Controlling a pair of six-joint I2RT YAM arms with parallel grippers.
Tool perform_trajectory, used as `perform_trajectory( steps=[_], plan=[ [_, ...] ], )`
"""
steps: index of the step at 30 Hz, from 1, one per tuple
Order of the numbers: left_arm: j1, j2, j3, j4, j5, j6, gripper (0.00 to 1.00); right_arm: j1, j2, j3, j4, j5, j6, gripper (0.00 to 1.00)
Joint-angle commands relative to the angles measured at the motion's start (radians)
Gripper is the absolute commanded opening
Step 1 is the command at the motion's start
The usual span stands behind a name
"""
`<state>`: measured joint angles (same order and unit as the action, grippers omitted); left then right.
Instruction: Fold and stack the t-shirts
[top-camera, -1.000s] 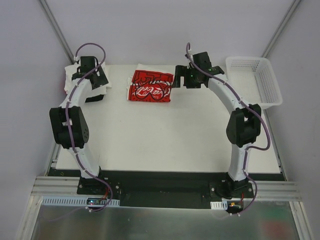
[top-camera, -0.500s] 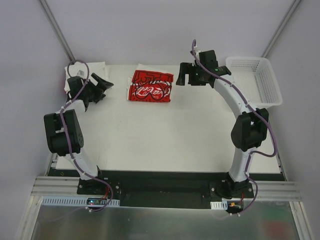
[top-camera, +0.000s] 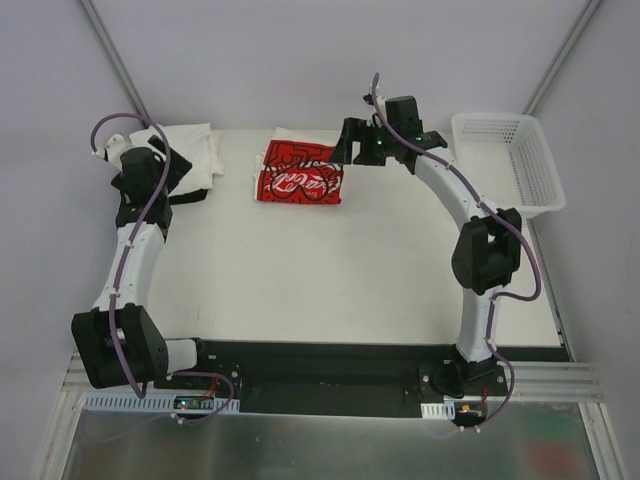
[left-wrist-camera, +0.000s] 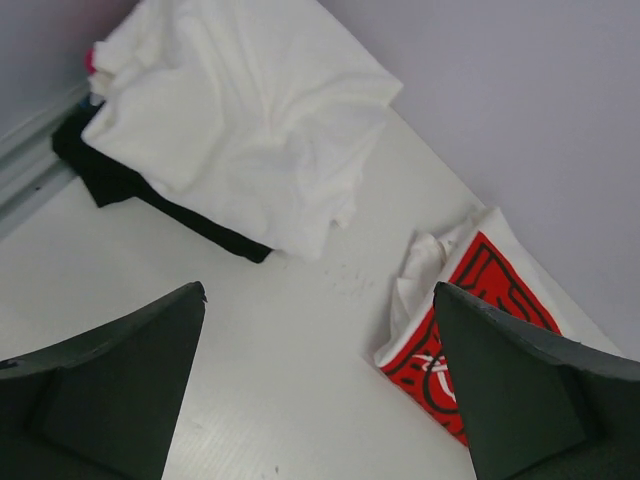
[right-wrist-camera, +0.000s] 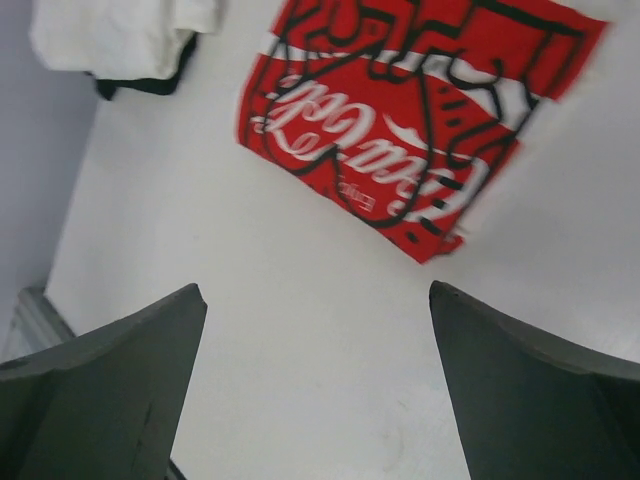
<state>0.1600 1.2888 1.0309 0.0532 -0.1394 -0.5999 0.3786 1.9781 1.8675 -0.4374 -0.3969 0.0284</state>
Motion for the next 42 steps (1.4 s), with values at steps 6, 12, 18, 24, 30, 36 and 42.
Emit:
perform_trajectory(
  steps=[6, 12, 18, 24, 30, 36, 42],
  plan=[
    [-0.050, -0.062, 0.000, -0.073, -0.200, 0.126, 0.97, 0.071, 0.367, 0.255, 0.832, -0.609, 0.735, 0.96],
    [-0.057, -0.065, 0.004, -0.075, -0.192, 0.150, 0.97, 0.144, 0.668, 0.593, 1.003, -0.583, 1.030, 0.96],
    [-0.057, -0.049, 0.004, -0.073, -0.221, 0.163, 0.98, 0.186, 0.584, 0.380, 1.005, -0.586, 0.932, 0.96],
    [-0.057, 0.065, 0.011, -0.084, -0.077, 0.118, 0.99, 0.080, 0.389, 0.197, 0.991, -0.600, 0.872, 0.96],
    [-0.010, 0.205, -0.064, 0.047, 0.164, -0.063, 0.99, -0.062, 0.190, -0.017, 1.006, -0.592, 0.817, 0.96],
    [0.114, 0.234, -0.213, 0.355, 0.331, -0.245, 0.99, -0.170, 0.041, -0.186, 1.028, -0.611, 0.782, 0.96],
    [0.180, 0.218, -0.264, 0.490, 0.288, -0.279, 0.99, -0.253, 0.018, -0.278, 1.138, -0.629, 0.875, 0.96]
  ],
)
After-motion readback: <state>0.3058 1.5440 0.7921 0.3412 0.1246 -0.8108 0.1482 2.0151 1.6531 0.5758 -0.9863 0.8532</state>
